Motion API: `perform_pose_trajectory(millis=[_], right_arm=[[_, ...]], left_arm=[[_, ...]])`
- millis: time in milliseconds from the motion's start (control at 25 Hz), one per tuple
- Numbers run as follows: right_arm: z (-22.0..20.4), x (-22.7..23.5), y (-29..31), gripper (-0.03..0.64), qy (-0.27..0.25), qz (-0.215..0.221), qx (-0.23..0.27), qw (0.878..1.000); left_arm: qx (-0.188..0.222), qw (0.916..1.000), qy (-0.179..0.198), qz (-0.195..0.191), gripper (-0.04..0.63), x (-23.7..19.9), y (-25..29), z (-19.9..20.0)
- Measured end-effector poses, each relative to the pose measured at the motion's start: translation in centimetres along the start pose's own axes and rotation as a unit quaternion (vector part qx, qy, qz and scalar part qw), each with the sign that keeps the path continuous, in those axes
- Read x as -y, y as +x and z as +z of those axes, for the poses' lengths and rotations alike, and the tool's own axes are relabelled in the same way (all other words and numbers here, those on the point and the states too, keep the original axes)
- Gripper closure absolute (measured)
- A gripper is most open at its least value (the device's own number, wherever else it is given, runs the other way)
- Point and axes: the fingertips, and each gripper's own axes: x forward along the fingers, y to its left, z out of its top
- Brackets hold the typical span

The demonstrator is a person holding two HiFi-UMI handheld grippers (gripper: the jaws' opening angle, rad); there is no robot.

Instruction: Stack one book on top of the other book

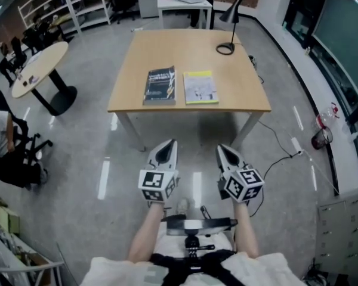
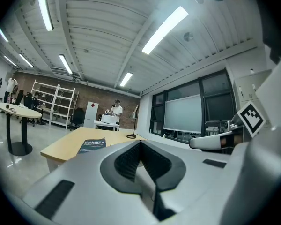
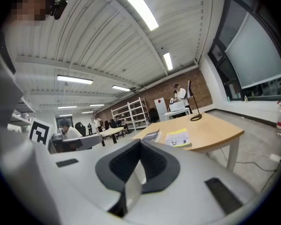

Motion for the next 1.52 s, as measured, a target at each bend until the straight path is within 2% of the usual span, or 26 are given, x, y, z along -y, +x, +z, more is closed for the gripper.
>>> perform_pose_trajectory(millis=[200, 480, 920, 1120, 1360, 1520], right_arm=[[1.5, 3.3, 5.7, 0.615, 0.009, -0.022, 0.0, 1.0], [1.5, 8.1, 10.7, 0.615, 0.027, -0.036, -0.024, 0.999], [4.4, 17.3, 21.2, 0.615, 0.015, 0.002, -0.042, 0.999], [5.5, 20.3, 24.4, 0.615, 0.014, 0.01, -0.047, 0.999], [4.9, 22.4, 27.8, 0.615, 0.021, 0.002, -0.069, 0.997], [2.1, 24.3, 30.5, 0.615, 0.022, -0.002, -0.108, 0.994]], left_arm=[[-0.005, 0.9999, -0.001, -0.015, 0.595, -3.6, 6.4, 1.2], [-0.023, 0.9992, -0.016, -0.029, 0.595, -5.5, 13.1, 0.1], [-0.023, 0.9993, -0.024, 0.016, 0.595, -9.2, 26.8, 0.3], [-0.029, 0.9989, -0.029, 0.023, 0.595, -9.9, 31.0, 0.5], [-0.062, 0.9978, -0.017, 0.011, 0.595, -10.9, 35.1, -1.0], [-0.105, 0.9944, -0.015, 0.003, 0.595, -11.5, 37.5, -4.4]])
